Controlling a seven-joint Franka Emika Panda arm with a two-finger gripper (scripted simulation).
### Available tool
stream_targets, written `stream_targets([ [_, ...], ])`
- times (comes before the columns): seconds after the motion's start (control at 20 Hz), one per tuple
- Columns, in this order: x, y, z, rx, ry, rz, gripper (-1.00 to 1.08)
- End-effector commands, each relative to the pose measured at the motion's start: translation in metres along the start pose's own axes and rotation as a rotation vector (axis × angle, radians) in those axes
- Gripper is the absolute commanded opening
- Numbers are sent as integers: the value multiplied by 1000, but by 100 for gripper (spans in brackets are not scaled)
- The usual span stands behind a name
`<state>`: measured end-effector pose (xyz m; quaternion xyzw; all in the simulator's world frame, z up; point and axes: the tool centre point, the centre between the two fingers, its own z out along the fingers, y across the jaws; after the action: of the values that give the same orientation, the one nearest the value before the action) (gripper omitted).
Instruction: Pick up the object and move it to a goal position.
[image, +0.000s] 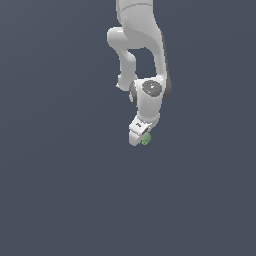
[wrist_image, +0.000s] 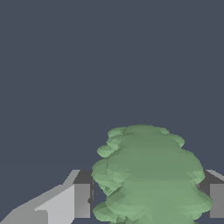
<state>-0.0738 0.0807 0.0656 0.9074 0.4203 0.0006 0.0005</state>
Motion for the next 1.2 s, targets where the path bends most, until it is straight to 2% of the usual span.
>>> stream_targets([
  [0.0,-5,4,-12,-1,0,0,-100],
  [0.35,-29,23,-63,0,1,-1,-100],
  [1.15,-97,80,-219,3,3,-2,-100],
])
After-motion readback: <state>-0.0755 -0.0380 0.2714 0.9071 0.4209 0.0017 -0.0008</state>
